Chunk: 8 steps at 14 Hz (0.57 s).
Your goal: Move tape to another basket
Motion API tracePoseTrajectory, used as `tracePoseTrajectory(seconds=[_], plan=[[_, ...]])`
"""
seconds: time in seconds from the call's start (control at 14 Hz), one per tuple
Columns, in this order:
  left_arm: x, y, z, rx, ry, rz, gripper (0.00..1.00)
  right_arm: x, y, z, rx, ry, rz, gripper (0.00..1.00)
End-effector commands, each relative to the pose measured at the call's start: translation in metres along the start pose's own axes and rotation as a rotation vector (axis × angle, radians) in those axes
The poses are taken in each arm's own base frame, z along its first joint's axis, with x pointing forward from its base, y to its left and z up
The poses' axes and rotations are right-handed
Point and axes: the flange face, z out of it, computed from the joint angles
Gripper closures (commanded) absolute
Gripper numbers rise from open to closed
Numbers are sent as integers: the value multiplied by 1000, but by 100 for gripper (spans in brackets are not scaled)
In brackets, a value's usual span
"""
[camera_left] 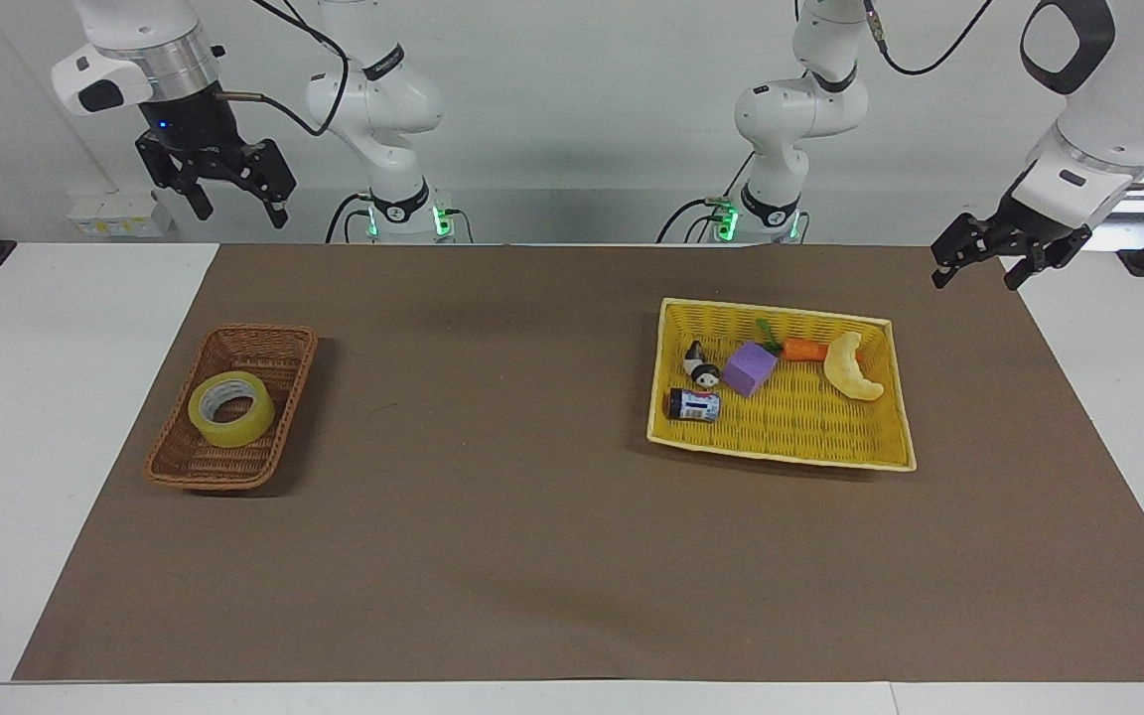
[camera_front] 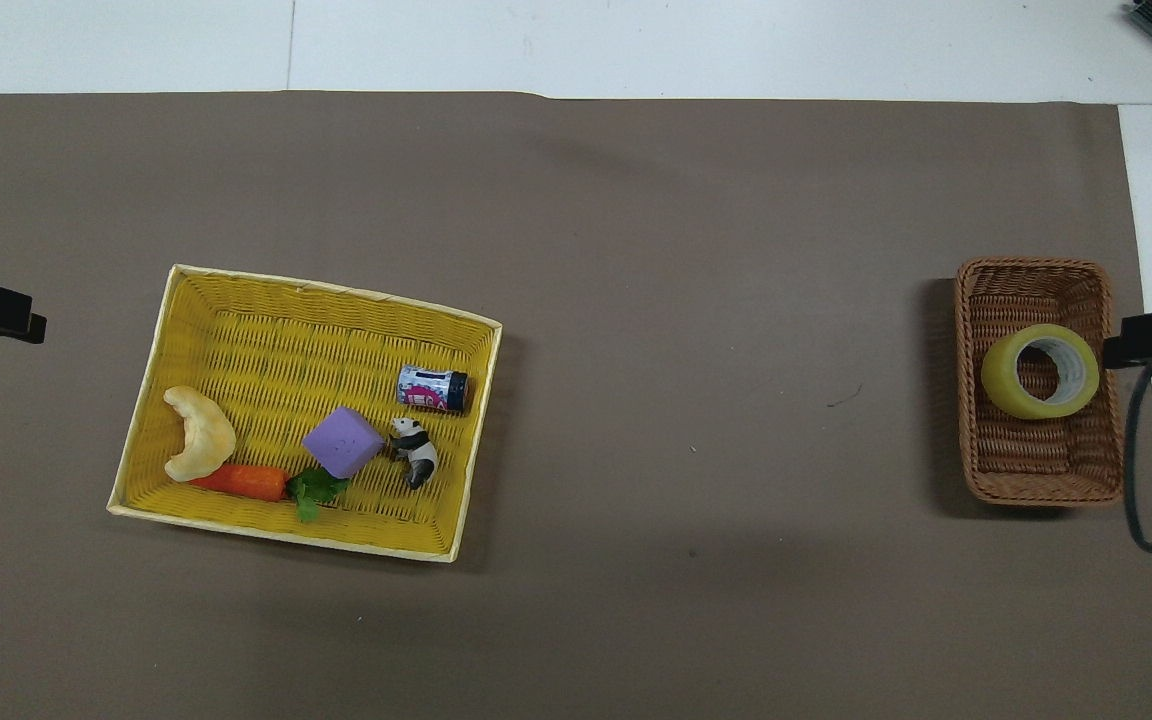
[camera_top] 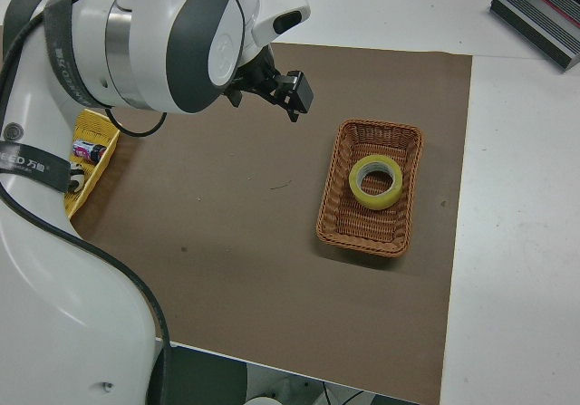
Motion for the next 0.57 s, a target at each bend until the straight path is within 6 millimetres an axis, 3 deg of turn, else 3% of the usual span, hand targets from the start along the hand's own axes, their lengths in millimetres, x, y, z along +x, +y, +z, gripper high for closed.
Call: tracePoseTrajectory(seconds=[0.0, 0.29, 0.5], plan=[[-2, -1, -6, -10, 12, 0, 0, -5, 3, -4, -10, 13, 8, 0], [-2, -1, -6, -10, 12, -1, 0, -11, 8, -20, -28, -15, -71, 0], [-2, -1, -6, -10, 12, 0, 0, -15, 7, -14, -21, -17, -85, 0]])
